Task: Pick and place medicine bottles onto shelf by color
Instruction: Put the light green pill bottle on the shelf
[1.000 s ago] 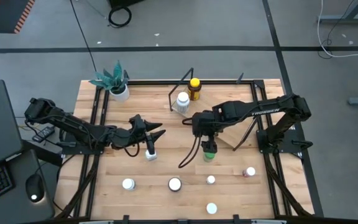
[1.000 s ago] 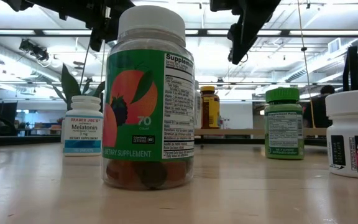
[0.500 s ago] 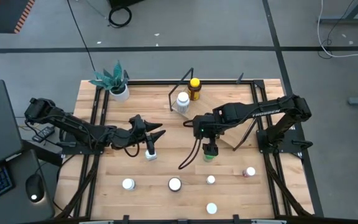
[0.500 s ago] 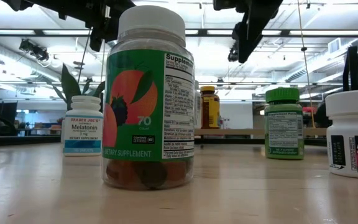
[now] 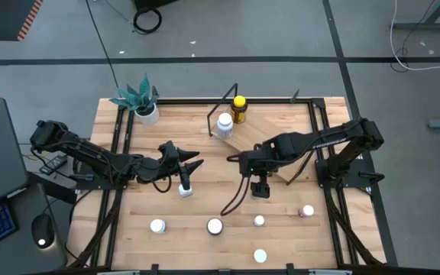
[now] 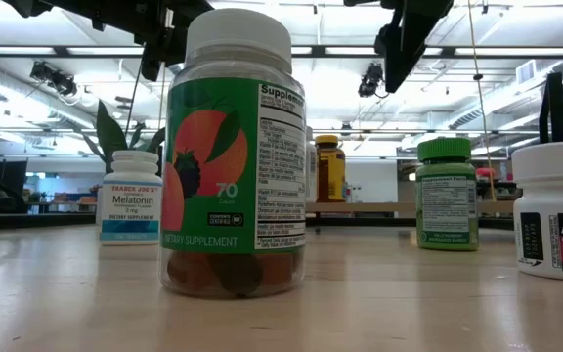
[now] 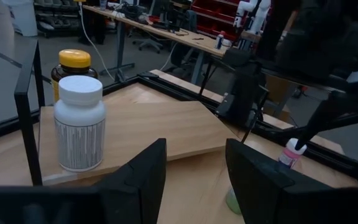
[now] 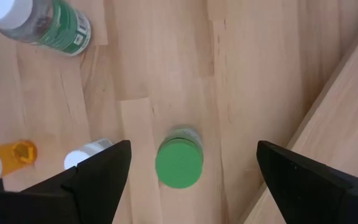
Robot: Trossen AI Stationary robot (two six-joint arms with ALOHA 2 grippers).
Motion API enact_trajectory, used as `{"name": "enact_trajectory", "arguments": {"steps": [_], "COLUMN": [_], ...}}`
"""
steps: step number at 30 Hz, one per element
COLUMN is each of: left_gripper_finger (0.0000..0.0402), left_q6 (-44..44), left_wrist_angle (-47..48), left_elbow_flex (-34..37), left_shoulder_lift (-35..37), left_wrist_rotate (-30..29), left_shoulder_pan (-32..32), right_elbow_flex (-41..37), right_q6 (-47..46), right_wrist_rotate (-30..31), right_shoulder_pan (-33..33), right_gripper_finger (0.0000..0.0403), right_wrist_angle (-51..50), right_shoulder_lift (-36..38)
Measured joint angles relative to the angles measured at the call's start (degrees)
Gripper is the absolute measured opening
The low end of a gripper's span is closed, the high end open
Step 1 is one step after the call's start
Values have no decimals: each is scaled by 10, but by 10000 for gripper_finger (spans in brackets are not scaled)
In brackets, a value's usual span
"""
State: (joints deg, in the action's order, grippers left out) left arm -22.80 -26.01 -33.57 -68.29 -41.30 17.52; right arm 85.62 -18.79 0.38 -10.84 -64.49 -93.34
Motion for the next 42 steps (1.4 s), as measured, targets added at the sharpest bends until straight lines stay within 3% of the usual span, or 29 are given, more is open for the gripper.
{"name": "enact_trajectory", "arguments": {"steps": [10,17,25,42], "left_gripper_finger": [172,172,172,172], "left_q6": [-33,-36,-36,-36], "left_wrist_angle": [0,0,1,1], "left_elbow_flex": [0,0,0,0], "left_shoulder_lift": [0,0,0,0], "left_wrist_rotate": [35,35,35,37], "left_shoulder_pan": [1,1,1,1], "right_elbow_flex": [0,-30,-75,-155], "right_q6": [-57,-51,-46,-45], "right_wrist_rotate": [-4,26,27,30], "right_shoulder_pan": [-36,-60,-43,-30], "right_gripper_finger": [358,372,393,394], "right_wrist_angle": [-68,-10,10,88], "right_shoulder_lift": [0,-4,-4,-5]}}
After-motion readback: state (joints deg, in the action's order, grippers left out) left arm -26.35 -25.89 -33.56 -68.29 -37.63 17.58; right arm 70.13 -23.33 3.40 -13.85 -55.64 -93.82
